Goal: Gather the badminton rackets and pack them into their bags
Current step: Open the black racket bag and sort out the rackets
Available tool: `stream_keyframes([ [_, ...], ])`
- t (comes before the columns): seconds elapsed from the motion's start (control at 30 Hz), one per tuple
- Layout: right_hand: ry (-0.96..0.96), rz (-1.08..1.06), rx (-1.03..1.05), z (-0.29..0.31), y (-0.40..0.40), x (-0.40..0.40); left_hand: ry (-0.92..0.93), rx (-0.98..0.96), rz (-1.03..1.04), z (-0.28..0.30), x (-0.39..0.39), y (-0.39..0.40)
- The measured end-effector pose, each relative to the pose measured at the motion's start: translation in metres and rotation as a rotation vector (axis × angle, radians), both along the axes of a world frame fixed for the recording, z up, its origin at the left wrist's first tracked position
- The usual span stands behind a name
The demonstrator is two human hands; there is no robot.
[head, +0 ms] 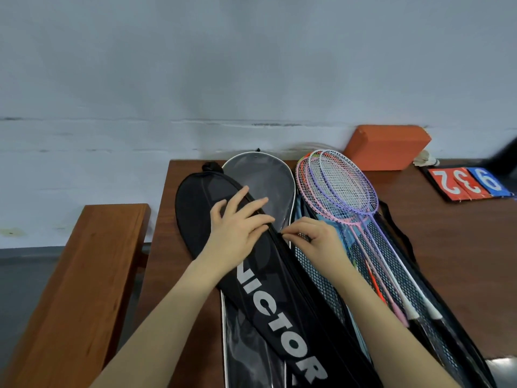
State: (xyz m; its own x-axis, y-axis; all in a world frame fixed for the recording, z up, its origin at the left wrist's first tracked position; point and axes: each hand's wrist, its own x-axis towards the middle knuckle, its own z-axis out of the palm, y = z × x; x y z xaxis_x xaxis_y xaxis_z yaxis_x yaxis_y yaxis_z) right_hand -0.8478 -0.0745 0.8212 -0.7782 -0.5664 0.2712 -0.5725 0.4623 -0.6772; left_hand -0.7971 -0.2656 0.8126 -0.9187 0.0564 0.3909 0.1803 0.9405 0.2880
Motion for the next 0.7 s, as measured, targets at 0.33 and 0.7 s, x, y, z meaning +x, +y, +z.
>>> stream_keyframes([
  [0.33,0.072,-0.029,0.199,-0.008,0.014,0.018,0.106,0.072,-0.079,-0.006,-0.021,-0.011],
  [0.7,0.101,-0.097,0.323,-0.035,0.072,0.060,-0.102,0.057,0.061,-0.006,-0.023,0.002],
])
